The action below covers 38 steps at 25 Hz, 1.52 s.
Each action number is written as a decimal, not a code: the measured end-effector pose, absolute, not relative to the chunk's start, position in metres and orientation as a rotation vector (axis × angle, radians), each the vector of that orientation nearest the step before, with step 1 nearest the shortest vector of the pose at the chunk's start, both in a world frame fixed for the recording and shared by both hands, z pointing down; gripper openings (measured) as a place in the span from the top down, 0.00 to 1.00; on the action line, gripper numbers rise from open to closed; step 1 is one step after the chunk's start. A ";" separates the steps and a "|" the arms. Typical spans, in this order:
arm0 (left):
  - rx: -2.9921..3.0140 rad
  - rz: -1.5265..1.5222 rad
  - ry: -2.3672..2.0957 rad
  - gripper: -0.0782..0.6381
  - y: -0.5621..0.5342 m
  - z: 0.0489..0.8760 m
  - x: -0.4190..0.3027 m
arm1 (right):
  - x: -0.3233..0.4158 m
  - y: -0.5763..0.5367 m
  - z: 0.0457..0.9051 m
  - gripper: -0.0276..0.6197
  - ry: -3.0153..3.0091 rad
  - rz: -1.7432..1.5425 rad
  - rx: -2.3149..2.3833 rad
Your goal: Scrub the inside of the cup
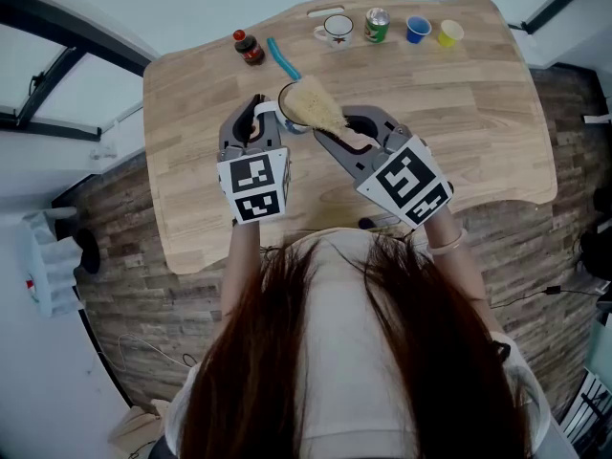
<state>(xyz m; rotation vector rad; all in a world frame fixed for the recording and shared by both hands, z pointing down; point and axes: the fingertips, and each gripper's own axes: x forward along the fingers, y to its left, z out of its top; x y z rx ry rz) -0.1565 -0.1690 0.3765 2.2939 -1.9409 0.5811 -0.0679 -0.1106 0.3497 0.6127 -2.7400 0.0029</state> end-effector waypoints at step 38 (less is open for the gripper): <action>1.960 -0.336 -1.392 0.86 -0.175 0.358 -0.144 | -0.076 -0.103 0.322 0.83 -2.825 -0.432 0.781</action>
